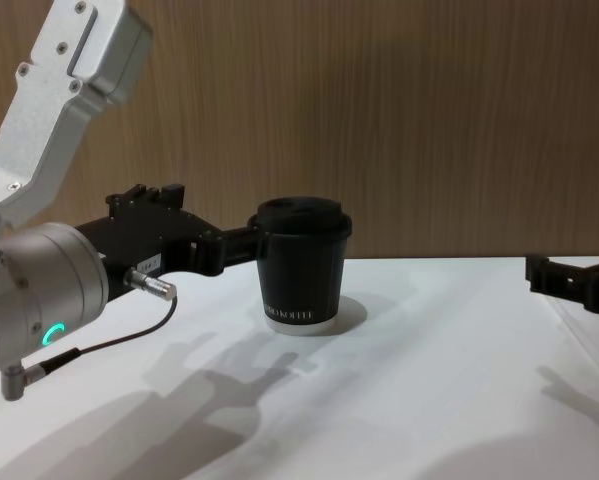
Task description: Pick up the straw with one hand, pass it to the other hand, and insert it into the cup.
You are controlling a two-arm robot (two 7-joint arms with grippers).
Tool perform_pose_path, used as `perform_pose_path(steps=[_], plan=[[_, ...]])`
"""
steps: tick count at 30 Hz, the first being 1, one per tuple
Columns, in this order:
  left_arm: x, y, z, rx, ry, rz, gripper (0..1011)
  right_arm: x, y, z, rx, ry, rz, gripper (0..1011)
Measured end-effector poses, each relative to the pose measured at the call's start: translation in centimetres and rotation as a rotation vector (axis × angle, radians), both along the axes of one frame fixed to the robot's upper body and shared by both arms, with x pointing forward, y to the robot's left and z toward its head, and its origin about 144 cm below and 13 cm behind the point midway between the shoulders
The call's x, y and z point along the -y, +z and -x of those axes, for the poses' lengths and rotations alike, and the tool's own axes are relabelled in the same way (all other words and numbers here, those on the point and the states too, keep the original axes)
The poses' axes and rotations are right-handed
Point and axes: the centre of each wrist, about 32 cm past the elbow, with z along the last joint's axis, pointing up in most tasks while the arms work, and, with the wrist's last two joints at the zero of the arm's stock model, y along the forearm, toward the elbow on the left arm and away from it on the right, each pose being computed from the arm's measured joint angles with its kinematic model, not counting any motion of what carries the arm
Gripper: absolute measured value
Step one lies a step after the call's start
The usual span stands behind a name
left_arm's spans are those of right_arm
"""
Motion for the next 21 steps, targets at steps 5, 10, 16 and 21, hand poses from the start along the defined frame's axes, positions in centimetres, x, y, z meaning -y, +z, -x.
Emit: perform_pose_path(steps=[5, 10, 16, 21], plan=[[0.00, 0.00, 0.00, 0.000, 0.000, 0.000, 1003, -0.11, 0.04, -0.13, -0.022, -0.011, -0.008, 1001], [0.00, 0.00, 0.00, 0.000, 0.000, 0.000, 1003, -0.11, -0.03, -0.23, -0.035, -0.017, -0.007, 1001], [0.00, 0.00, 0.00, 0.000, 0.000, 0.000, 1003, -0.07, -0.28, -0.40, -0.047, -0.021, 0.008, 1001], [0.00, 0.00, 0.00, 0.000, 0.000, 0.000, 1003, -0.03, -0.63, -0.56, -0.056, -0.023, 0.025, 1001]])
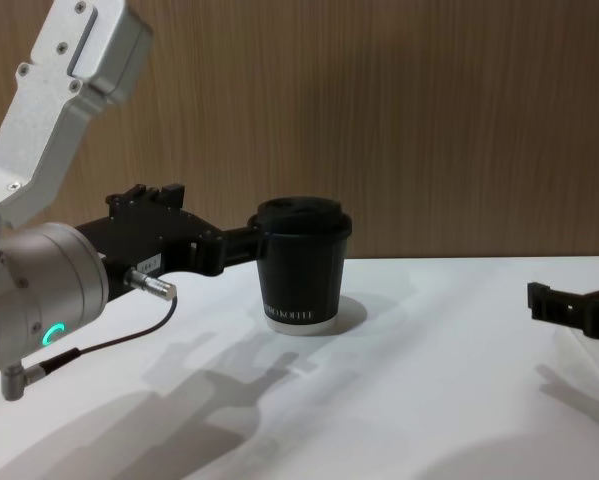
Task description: Pick up the straw with one hand, pass it to the other hand, and insert it into the cup.
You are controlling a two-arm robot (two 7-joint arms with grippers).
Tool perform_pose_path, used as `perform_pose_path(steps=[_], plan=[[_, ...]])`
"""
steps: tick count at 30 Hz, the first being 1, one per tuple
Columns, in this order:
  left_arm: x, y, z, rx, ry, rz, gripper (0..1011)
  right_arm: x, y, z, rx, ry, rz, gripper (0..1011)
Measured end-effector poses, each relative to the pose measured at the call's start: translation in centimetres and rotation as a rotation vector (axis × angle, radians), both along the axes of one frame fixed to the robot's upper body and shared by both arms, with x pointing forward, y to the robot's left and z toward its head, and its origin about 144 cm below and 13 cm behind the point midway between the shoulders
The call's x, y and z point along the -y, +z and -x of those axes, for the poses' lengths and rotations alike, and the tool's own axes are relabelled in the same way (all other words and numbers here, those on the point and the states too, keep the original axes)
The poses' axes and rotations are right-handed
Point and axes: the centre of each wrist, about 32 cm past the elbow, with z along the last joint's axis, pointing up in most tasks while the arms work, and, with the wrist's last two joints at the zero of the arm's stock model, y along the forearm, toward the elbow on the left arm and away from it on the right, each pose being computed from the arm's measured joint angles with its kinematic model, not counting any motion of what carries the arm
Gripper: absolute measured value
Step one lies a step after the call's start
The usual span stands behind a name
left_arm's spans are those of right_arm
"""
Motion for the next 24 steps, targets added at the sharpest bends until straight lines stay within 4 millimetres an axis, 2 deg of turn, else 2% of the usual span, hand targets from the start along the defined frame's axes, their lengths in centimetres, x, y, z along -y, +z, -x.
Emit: perform_pose_path(steps=[24], plan=[[0.0, 0.0, 0.0, 0.000, 0.000, 0.000, 1003, 0.4, -1.4, -0.6, -0.055, -0.017, -0.011, 1001]])
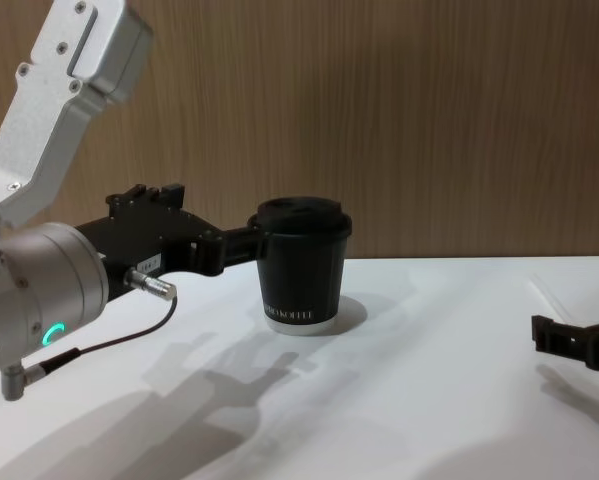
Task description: Pick up the straw with one hand, pass it to the other hand, and insert it into the cup.
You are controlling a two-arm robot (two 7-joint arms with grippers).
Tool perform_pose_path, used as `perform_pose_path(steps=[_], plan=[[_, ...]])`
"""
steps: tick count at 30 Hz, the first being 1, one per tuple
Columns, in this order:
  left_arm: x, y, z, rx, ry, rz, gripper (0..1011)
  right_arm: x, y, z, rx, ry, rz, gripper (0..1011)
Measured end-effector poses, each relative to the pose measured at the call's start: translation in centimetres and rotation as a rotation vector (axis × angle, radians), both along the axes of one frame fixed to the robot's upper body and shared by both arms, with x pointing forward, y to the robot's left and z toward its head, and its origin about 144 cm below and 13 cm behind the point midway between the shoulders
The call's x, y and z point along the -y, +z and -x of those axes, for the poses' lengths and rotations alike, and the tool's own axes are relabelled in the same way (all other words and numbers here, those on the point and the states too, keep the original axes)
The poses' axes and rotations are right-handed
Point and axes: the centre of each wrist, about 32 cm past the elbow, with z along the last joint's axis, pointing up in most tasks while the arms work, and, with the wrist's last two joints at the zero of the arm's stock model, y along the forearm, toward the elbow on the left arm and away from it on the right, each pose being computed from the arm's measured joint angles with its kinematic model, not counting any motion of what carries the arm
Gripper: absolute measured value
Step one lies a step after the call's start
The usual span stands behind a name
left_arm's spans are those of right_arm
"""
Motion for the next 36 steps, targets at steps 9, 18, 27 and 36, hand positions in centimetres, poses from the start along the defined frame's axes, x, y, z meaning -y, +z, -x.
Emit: perform_pose_path(steps=[9, 18, 27, 36], plan=[[0.0, 0.0, 0.0, 0.000, 0.000, 0.000, 1003, 0.2, -0.4, -0.2, -0.013, -0.004, -0.001, 1001], [0.0, 0.0, 0.0, 0.000, 0.000, 0.000, 1003, 0.3, -0.6, -0.5, -0.022, -0.008, -0.003, 1001], [0.0, 0.0, 0.0, 0.000, 0.000, 0.000, 1003, 0.5, -1.0, -0.8, -0.032, -0.015, -0.002, 1001], [0.0, 0.0, 0.0, 0.000, 0.000, 0.000, 1003, 0.7, -1.2, -1.1, -0.037, -0.019, 0.003, 1001]])
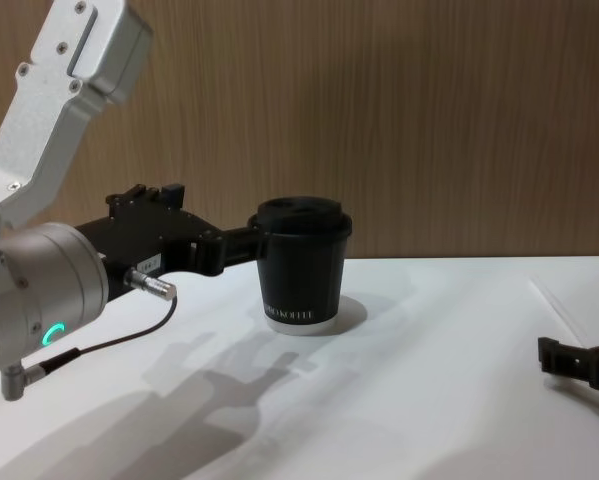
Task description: Pick up the straw with one hand, pass it to the other hand, and insert it into the cup.
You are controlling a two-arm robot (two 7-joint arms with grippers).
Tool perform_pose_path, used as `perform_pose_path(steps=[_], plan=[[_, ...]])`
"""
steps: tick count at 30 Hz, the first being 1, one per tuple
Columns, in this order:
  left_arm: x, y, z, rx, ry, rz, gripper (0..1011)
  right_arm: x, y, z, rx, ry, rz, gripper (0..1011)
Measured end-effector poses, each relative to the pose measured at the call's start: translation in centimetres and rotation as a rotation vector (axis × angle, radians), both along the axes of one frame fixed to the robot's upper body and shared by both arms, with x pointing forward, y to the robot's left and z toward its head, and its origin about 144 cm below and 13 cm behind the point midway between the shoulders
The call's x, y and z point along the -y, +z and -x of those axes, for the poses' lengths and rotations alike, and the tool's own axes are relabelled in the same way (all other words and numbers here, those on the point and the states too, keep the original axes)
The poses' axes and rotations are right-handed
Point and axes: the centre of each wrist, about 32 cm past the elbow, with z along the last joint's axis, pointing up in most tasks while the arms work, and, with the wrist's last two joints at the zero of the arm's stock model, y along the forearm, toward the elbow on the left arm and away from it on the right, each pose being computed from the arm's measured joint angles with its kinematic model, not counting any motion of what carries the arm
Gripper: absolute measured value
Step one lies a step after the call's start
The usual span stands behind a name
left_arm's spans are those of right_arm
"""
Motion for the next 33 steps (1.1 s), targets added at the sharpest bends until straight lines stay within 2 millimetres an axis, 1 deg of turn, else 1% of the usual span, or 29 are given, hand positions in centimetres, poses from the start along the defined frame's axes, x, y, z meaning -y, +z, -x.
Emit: perform_pose_path(steps=[4, 5, 7, 8, 10, 11, 13, 14, 16, 17, 19, 20, 21, 22, 23, 24, 25, 27, 29, 30, 31, 33], plan=[[0.00, 0.00, 0.00, 0.000, 0.000, 0.000, 1003, 0.06, -0.07, -0.09, -0.002, 0.000, 0.001, 993], [0.00, 0.00, 0.00, 0.000, 0.000, 0.000, 1003, 0.06, -0.09, -0.11, -0.002, 0.000, 0.002, 953], [0.00, 0.00, 0.00, 0.000, 0.000, 0.000, 1003, 0.08, -0.11, -0.14, -0.002, 0.000, 0.002, 927], [0.00, 0.00, 0.00, 0.000, 0.000, 0.000, 1003, 0.09, -0.12, -0.16, -0.003, -0.001, 0.002, 885], [0.00, 0.00, 0.00, 0.000, 0.000, 0.000, 1003, 0.10, -0.13, -0.19, -0.003, -0.001, 0.003, 836], [0.00, 0.00, 0.00, 0.000, 0.000, 0.000, 1003, 0.10, -0.13, -0.19, -0.003, -0.001, 0.003, 836], [0.00, 0.00, 0.00, 0.000, 0.000, 0.000, 1003, 0.11, -0.16, -0.21, -0.003, -0.001, 0.004, 742], [0.00, 0.00, 0.00, 0.000, 0.000, 0.000, 1002, 0.12, -0.17, -0.22, -0.003, -0.001, 0.004, 731], [0.00, 0.00, 0.00, 0.000, 0.000, 0.000, 1003, 0.13, -0.17, -0.23, -0.003, -0.001, 0.004, 646], [0.00, 0.00, 0.00, 0.000, 0.000, 0.000, 1003, 0.13, -0.18, -0.24, -0.003, -0.002, 0.004, 646], [0.00, 0.00, 0.00, 0.000, 0.000, 0.000, 1003, 0.13, -0.18, -0.25, -0.003, -0.002, 0.004, 602], [0.00, 0.00, 0.00, 0.000, 0.000, 0.000, 1002, 0.14, -0.19, -0.26, -0.003, -0.002, 0.004, 542], [0.00, 0.00, 0.00, 0.000, 0.000, 0.000, 1003, 0.14, -0.19, -0.26, -0.003, -0.002, 0.004, 532], [0.00, 0.00, 0.00, 0.000, 0.000, 0.000, 1003, 0.14, -0.19, -0.27, -0.004, -0.002, 0.005, 480], [0.00, 0.00, 0.00, 0.000, 0.000, 0.000, 1003, 0.14, -0.20, -0.27, -0.004, -0.002, 0.005, 461], [0.00, 0.00, 0.00, 0.000, 0.000, 0.000, 1003, 0.15, -0.20, -0.27, -0.004, -0.002, 0.005, 399], [0.00, 0.00, 0.00, 0.000, 0.000, 0.000, 1003, 0.15, -0.20, -0.28, -0.004, -0.002, 0.005, 385], [0.00, 0.00, 0.00, 0.000, 0.000, 0.000, 1003, 0.15, -0.21, -0.29, -0.004, -0.002, 0.005, 297], [0.00, 0.00, 0.00, 0.000, 0.000, 0.000, 1003, 0.15, -0.21, -0.29, -0.004, -0.002, 0.005, 257], [0.00, 0.00, 0.00, 0.000, 0.000, 0.000, 1003, 0.15, -0.21, -0.29, -0.004, -0.002, 0.005, 203], [0.00, 0.00, 0.00, 0.000, 0.000, 0.000, 1003, 0.15, -0.21, -0.29, -0.004, -0.002, 0.005, 203], [0.00, 0.00, 0.00, 0.000, 0.000, 0.000, 1003, 0.15, -0.21, -0.30, -0.004, -0.002, 0.005, 133]])
